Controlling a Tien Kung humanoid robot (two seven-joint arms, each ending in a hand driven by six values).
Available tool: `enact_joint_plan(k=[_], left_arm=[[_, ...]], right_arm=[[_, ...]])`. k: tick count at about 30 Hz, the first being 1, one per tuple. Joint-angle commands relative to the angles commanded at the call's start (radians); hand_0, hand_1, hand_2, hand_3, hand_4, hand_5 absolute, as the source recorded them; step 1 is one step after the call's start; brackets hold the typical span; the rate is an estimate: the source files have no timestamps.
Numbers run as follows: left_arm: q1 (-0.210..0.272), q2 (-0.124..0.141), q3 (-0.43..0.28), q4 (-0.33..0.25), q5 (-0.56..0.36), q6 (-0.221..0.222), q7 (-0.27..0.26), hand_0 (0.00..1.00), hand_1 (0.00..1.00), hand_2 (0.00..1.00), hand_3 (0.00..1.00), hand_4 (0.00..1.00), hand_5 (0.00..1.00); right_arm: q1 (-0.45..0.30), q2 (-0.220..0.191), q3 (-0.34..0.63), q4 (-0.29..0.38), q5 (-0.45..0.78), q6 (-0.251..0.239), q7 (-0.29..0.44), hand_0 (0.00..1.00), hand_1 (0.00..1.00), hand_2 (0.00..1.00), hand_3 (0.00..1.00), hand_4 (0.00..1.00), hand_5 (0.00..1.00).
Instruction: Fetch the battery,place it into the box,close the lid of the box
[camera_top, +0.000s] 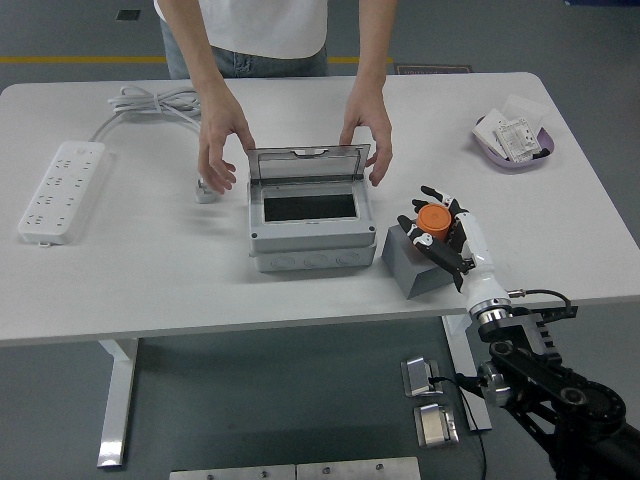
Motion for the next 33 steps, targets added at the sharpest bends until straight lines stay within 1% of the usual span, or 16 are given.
enact_joint_plan(k=[5, 6, 11, 12, 17, 18, 23, 24, 29, 30, 33], left_arm=[[0.001, 0.001, -0.003, 0.000, 0.001, 0.002, -0.002, 0.619, 0.688, 0.621, 0.634, 0.694, 0.176], [0.002, 0.002, -0.003, 0.000, 0.001, 0.002, -0.002, 0.619, 0.690, 0.622, 0.635, 0.694, 0.173], [0.003, 0.002, -0.005, 0.001, 0.001, 0.002, -0.003, 0.619, 0.690, 0.622, 0.635, 0.694, 0.173], [0.003, 0.002, -0.006, 0.001, 0.001, 0.002, -0.003, 0.617, 0.692, 0.622, 0.635, 0.695, 0.171], [0.004, 0.002, -0.012, 0.000, 0.003, 0.001, -0.004, 0.617, 0.692, 0.622, 0.635, 0.695, 0.171], [0.004, 0.002, -0.014, 0.000, 0.003, 0.001, -0.004, 0.617, 0.692, 0.622, 0.634, 0.694, 0.164], [0.005, 0.004, -0.015, 0.000, 0.005, 0.001, -0.004, 0.617, 0.692, 0.622, 0.634, 0.694, 0.164], [0.005, 0.004, -0.015, 0.000, 0.006, 0.001, -0.004, 0.615, 0.693, 0.624, 0.636, 0.698, 0.154], [0.003, 0.005, -0.015, -0.001, 0.007, 0.000, -0.004, 0.615, 0.693, 0.624, 0.636, 0.698, 0.154], [0.002, 0.005, -0.015, -0.001, 0.007, 0.000, -0.004, 0.613, 0.693, 0.624, 0.636, 0.701, 0.152], [0.001, 0.004, -0.013, -0.001, 0.004, 0.000, -0.004, 0.613, 0.693, 0.624, 0.636, 0.701, 0.152]], right_arm=[[0.000, 0.000, -0.003, -0.001, -0.005, -0.006, -0.006, 0.760, 0.760, 0.740, 0.825, 0.796, 0.198], [0.000, 0.000, -0.003, -0.001, -0.006, -0.006, -0.008, 0.730, 0.751, 0.744, 0.832, 0.720, 0.120], [0.001, 0.000, -0.006, -0.002, -0.009, -0.009, -0.012, 0.730, 0.751, 0.744, 0.832, 0.720, 0.120], [0.001, 0.000, -0.006, -0.002, -0.009, -0.010, -0.013, 0.685, 0.705, 0.735, 0.811, 0.545, 0.015], [0.001, -0.001, -0.007, -0.002, -0.008, -0.011, -0.015, 0.685, 0.705, 0.735, 0.811, 0.545, 0.015], [0.001, -0.002, -0.007, -0.002, -0.007, -0.011, -0.015, 0.681, 0.707, 0.734, 0.806, 0.503, 0.015], [0.001, -0.003, -0.006, -0.001, 0.005, -0.007, -0.010, 0.681, 0.707, 0.734, 0.806, 0.503, 0.015], [0.001, -0.003, -0.005, 0.000, 0.008, -0.006, -0.009, 0.676, 0.701, 0.721, 0.796, 0.429, 0.011], [0.003, -0.002, -0.001, 0.002, 0.019, 0.000, -0.013, 0.676, 0.701, 0.721, 0.796, 0.429, 0.011], [0.003, -0.002, 0.000, 0.002, 0.021, 0.000, -0.015, 0.640, 0.642, 0.639, 0.689, 0.258, 0.002], [0.003, -0.001, 0.003, 0.004, 0.022, -0.004, -0.020, 0.640, 0.642, 0.639, 0.689, 0.258, 0.002]])
